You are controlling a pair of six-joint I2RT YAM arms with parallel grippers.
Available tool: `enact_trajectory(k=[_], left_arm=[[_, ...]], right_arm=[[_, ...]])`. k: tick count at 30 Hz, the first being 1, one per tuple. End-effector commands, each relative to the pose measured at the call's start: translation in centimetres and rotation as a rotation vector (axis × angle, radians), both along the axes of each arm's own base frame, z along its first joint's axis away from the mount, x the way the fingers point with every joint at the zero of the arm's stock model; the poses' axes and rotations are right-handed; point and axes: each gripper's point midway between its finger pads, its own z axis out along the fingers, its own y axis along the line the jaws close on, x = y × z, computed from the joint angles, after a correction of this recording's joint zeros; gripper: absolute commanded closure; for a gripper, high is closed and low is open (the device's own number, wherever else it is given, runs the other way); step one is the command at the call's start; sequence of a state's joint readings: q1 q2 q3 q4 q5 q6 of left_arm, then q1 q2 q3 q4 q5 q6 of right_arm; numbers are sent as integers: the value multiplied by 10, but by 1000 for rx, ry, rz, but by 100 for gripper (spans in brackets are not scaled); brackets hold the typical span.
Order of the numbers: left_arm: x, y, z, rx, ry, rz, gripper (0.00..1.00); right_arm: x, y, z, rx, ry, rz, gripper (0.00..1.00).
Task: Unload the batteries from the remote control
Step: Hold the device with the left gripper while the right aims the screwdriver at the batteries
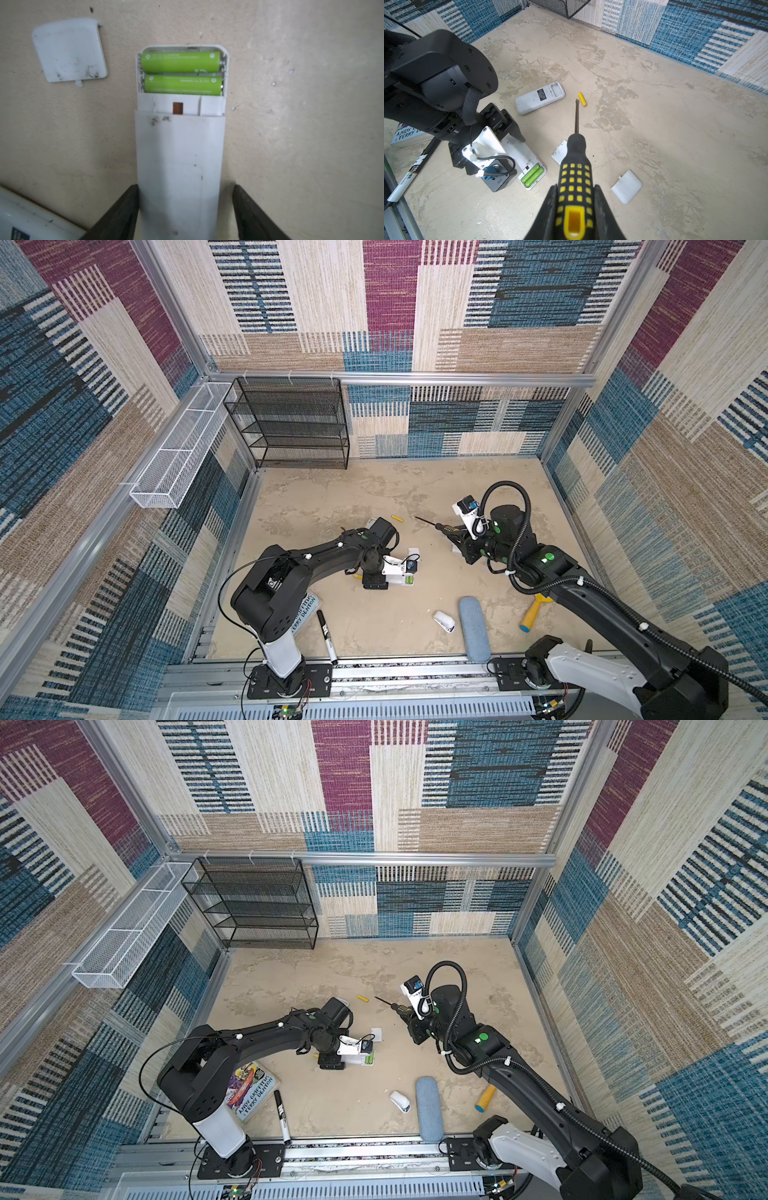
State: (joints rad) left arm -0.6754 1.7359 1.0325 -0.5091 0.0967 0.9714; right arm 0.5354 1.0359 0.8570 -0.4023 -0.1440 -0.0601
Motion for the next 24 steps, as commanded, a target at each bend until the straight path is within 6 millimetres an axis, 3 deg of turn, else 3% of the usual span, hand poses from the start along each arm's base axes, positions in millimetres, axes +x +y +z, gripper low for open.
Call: enact_trajectory(k=[1, 9, 17, 24], left_arm=[[2, 4, 1, 9, 3, 75, 29], [4, 7, -1, -1, -7, 114, 40], [27, 7, 7, -56, -38, 185, 46], [44, 8, 3, -33, -40, 216, 50]], right_arm=[[4, -3, 3, 14, 1, -44, 100], [-3, -12, -3, 44, 34, -95, 100], [-13, -12, -10, 84, 92, -113, 100], [-22, 0, -20, 103, 140, -81, 100]])
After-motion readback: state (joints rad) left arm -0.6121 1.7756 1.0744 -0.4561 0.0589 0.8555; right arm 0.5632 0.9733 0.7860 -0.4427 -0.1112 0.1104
